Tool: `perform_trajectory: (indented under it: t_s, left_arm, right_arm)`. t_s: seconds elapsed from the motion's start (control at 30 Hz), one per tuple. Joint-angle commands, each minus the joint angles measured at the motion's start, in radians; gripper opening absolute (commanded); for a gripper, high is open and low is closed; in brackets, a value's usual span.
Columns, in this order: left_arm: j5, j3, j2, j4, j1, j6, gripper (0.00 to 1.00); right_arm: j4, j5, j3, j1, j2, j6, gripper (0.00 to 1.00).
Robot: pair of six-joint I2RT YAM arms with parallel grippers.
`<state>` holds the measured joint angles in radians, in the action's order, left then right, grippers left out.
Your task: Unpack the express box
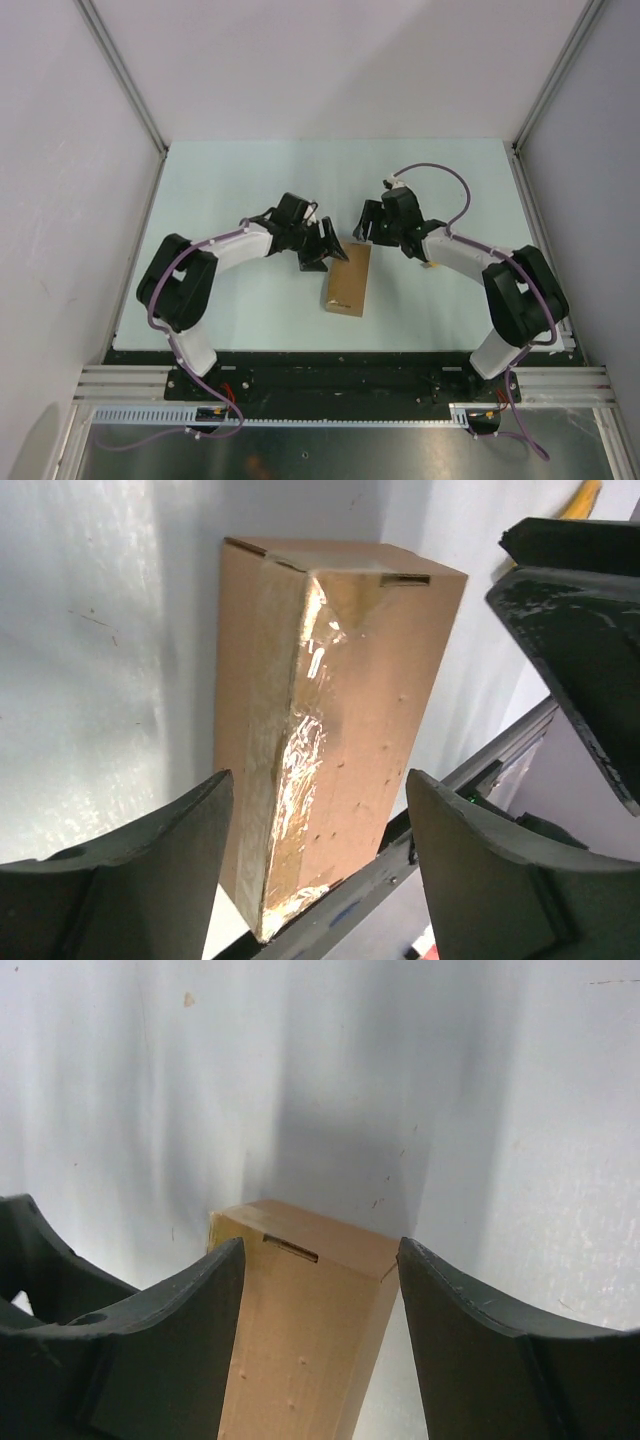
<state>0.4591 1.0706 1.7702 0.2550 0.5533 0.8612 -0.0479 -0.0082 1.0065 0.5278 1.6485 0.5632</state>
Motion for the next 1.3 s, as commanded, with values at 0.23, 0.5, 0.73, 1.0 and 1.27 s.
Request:
perform_trajectory:
  t_s: [0.23, 0.5, 0.73, 1.0, 1.27]
  left_arm:
    - [0.023, 0.003, -0.058, -0.008, -0.067, -0.209, 0.57]
    - [0.05, 0.015, -0.028, -0.01, -0.076, -0.243, 0.5]
    - [0.038, 0.002, -0.017, -0.005, -0.088, -0.245, 0.48]
    - [0.046, 0.003, -0.006, 0.001, -0.099, -0.264, 0.47]
    - [0.062, 0.014, 0.029, 0.006, -0.101, -0.283, 0.47]
  right_arm:
    - [-0.231, 0.109, 0.034, 0.09, -0.115, -0.074, 0.73]
    - [-0.248, 0.131, 0.034, 0.189, -0.056, -0.01, 0.82]
    - [-0.227, 0.143, 0.032, 0.216, -0.023, 0.013, 0.87]
    - [-0.259, 0.223, 0.03, 0.242, 0.033, 0.04, 0.82]
    - [-0.3, 0.312, 0.03, 0.267, 0.059, 0.046, 0.82]
